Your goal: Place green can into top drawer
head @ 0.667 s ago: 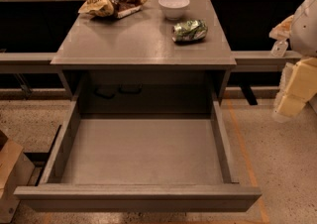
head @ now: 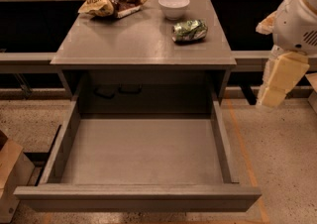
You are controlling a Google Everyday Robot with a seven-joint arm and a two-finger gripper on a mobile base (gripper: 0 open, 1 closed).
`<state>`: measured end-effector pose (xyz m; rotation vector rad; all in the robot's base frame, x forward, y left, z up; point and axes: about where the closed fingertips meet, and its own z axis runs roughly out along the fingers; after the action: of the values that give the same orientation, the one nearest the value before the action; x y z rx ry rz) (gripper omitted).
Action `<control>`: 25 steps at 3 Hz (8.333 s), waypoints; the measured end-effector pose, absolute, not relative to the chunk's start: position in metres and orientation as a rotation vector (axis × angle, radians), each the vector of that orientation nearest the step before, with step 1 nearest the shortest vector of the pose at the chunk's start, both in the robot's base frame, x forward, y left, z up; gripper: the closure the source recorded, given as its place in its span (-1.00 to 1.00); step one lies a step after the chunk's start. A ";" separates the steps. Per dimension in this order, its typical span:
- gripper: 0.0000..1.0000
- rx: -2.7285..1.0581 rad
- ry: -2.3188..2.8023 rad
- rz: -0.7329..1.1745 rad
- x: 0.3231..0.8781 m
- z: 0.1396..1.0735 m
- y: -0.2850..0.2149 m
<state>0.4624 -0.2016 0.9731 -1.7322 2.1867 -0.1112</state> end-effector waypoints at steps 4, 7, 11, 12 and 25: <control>-1.00 -1.705 2.082 -0.081 0.552 0.968 -0.144; -1.00 -1.423 1.900 0.073 0.678 0.958 -0.097; -1.00 -1.198 2.058 0.077 0.747 0.893 -0.105; -1.00 -1.158 2.075 0.069 0.776 0.875 -0.114; 1.00 -1.059 2.078 0.270 0.681 0.900 -0.101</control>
Offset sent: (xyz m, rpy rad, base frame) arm 0.1384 0.0852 0.0066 0.0686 -0.1077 0.0865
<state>0.6814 -0.1010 0.9004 -1.0587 2.0776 0.2696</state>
